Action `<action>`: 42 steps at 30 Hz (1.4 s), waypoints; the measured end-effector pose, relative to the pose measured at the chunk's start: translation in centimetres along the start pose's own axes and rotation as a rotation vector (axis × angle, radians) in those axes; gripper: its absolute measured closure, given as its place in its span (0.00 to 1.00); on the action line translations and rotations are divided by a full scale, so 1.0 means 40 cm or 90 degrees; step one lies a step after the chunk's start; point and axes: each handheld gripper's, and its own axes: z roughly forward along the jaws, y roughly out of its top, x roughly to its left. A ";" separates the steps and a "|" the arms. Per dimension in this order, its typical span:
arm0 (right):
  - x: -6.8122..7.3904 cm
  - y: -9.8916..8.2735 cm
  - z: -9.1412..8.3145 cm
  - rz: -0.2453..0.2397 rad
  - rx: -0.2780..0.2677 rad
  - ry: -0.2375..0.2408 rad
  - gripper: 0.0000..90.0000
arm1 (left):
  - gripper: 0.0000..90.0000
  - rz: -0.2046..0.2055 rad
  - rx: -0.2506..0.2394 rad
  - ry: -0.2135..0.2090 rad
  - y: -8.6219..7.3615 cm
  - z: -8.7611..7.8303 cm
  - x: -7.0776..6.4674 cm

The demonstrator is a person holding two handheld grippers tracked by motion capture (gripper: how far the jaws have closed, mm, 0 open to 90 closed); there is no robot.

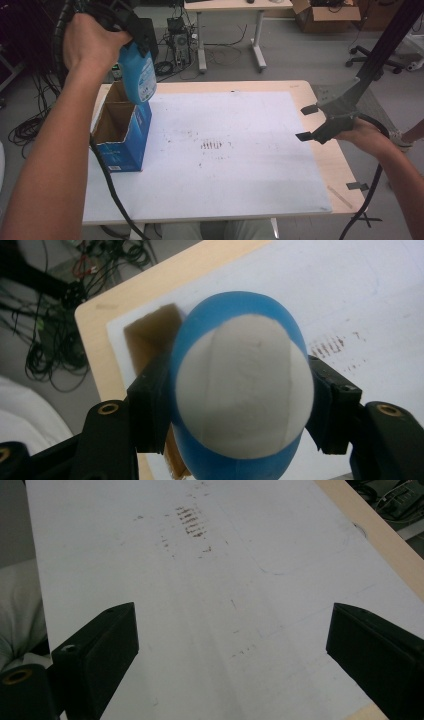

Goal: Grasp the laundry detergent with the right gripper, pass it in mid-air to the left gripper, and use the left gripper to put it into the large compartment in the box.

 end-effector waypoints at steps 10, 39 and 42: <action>-0.046 0.002 0.020 -0.009 0.067 -0.017 0.07 | 0.42 -0.118 0.020 0.034 -0.052 0.019 0.095; -0.072 -0.007 0.029 0.004 0.096 -0.019 0.07 | 0.42 -0.173 0.057 0.039 -0.162 0.208 0.161; -0.071 -0.010 0.028 0.006 0.099 -0.021 0.07 | 0.42 -0.168 0.064 0.038 -0.173 0.236 0.159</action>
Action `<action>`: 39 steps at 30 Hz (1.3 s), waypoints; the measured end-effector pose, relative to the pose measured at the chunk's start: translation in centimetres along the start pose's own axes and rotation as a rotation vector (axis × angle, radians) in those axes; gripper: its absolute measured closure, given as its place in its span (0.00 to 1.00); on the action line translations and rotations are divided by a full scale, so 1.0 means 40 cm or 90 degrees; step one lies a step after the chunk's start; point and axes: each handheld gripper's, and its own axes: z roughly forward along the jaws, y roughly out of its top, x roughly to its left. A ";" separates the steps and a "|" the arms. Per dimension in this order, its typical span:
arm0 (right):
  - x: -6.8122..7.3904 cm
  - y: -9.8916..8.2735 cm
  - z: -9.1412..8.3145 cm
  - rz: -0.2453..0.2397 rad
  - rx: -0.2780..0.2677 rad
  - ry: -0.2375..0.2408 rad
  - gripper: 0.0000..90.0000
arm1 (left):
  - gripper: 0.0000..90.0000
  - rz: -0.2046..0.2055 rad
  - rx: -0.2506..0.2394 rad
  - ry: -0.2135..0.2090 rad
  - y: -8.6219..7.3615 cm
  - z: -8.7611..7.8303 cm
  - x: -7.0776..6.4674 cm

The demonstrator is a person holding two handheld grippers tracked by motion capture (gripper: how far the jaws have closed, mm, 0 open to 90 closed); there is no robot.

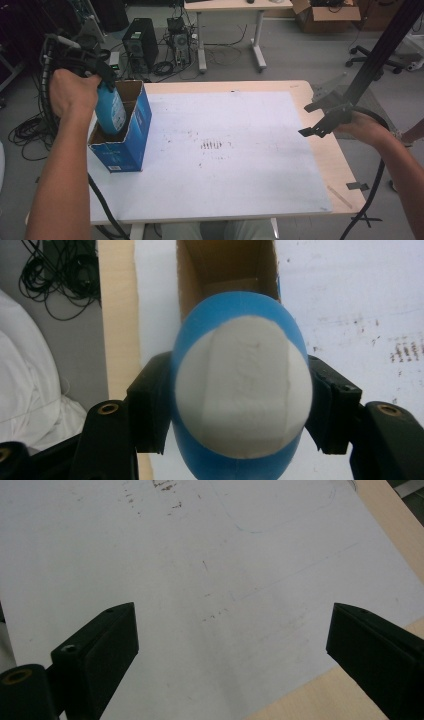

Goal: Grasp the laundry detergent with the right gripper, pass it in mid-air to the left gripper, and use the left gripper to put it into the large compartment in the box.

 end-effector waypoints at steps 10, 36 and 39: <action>0.001 -0.020 0.002 0.012 0.001 -0.004 0.07 | 0.42 0.021 0.013 0.001 -0.028 0.101 -0.012; -0.001 -0.028 0.016 0.019 0.003 -0.001 0.07 | 0.42 0.034 0.041 -0.015 -0.078 0.266 -0.018; 0.000 -0.027 0.017 0.019 0.004 0.001 0.07 | 0.42 0.037 0.044 -0.017 -0.081 0.277 -0.018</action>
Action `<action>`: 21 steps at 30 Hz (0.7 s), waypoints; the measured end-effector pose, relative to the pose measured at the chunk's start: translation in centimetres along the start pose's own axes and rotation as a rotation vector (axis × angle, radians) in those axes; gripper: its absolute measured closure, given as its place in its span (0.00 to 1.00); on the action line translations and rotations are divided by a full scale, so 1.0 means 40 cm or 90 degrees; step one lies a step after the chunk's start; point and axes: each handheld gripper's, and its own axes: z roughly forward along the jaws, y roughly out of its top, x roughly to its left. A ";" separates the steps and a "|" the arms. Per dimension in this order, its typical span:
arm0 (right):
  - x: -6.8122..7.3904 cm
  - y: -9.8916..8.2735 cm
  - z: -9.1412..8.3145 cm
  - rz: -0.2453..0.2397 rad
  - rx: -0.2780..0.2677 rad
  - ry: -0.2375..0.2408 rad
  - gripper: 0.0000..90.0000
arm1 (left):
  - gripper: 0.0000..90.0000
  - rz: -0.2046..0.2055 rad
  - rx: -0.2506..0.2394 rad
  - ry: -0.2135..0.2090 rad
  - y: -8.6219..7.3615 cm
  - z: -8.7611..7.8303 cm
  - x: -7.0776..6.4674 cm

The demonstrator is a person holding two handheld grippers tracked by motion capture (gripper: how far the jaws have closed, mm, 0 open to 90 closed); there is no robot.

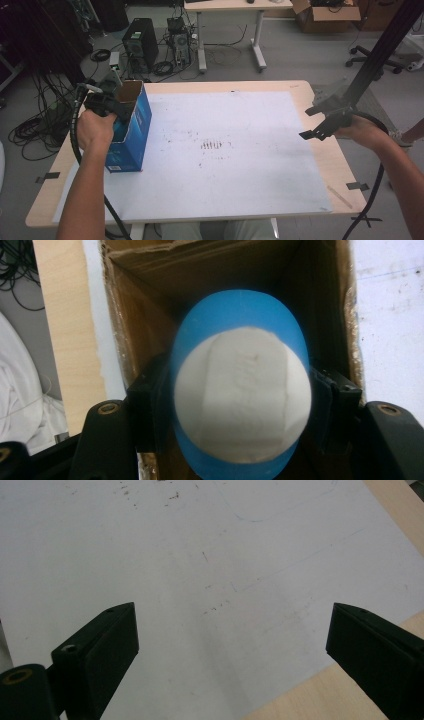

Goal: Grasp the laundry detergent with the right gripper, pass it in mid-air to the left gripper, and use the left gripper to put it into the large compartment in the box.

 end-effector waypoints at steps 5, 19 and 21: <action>0.001 0.001 0.001 0.000 0.000 0.001 0.07 | 0.42 -0.002 0.004 -0.006 -0.005 0.015 0.003; 0.002 -0.017 0.006 0.015 -0.003 0.011 0.07 | 0.42 -0.005 0.004 -0.014 0.001 0.020 0.011; 0.002 -0.017 0.005 0.014 -0.002 0.011 0.07 | 0.41 -0.008 -0.002 -0.014 0.000 0.018 0.013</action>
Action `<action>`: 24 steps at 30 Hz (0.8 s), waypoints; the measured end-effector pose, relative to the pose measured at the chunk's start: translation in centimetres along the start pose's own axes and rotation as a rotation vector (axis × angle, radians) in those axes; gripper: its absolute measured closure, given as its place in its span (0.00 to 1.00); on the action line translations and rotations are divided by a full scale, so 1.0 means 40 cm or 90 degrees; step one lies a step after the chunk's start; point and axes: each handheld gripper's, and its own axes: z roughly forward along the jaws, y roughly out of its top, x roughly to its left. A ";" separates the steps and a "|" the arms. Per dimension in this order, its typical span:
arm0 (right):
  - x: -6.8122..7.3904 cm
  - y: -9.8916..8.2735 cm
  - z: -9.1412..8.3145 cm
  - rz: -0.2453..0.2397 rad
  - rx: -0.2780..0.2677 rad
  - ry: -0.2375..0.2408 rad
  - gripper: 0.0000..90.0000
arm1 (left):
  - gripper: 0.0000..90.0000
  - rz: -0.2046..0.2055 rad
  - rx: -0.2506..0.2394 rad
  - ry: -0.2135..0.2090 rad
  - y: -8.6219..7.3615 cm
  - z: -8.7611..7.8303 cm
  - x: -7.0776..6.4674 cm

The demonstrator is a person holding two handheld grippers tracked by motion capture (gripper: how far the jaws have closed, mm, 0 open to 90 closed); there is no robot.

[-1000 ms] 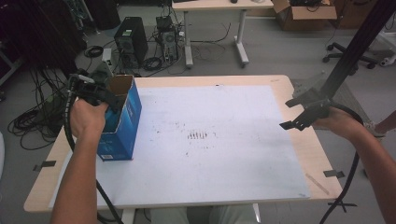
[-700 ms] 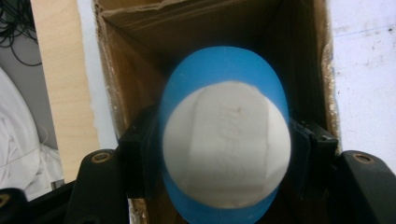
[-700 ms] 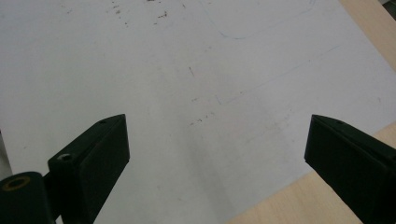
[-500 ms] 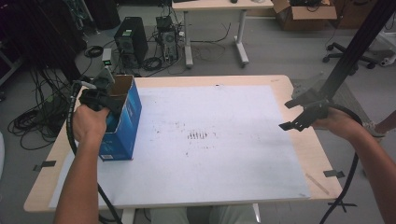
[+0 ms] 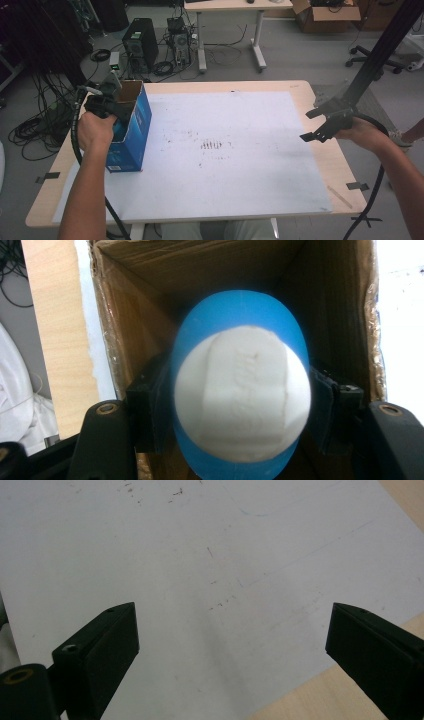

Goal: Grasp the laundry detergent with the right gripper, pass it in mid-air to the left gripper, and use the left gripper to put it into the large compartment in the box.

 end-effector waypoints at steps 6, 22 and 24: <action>0.003 0.005 0.001 -0.002 -0.002 0.002 0.07 | 0.36 -0.003 0.001 -0.013 0.001 -0.009 0.005; 0.010 0.004 -0.007 -0.004 -0.003 0.003 0.07 | 0.27 -0.007 -0.033 -0.025 0.001 -0.066 0.020; 0.010 0.003 -0.007 -0.003 -0.002 0.003 0.07 | 0.26 -0.006 -0.038 -0.029 0.000 -0.076 0.021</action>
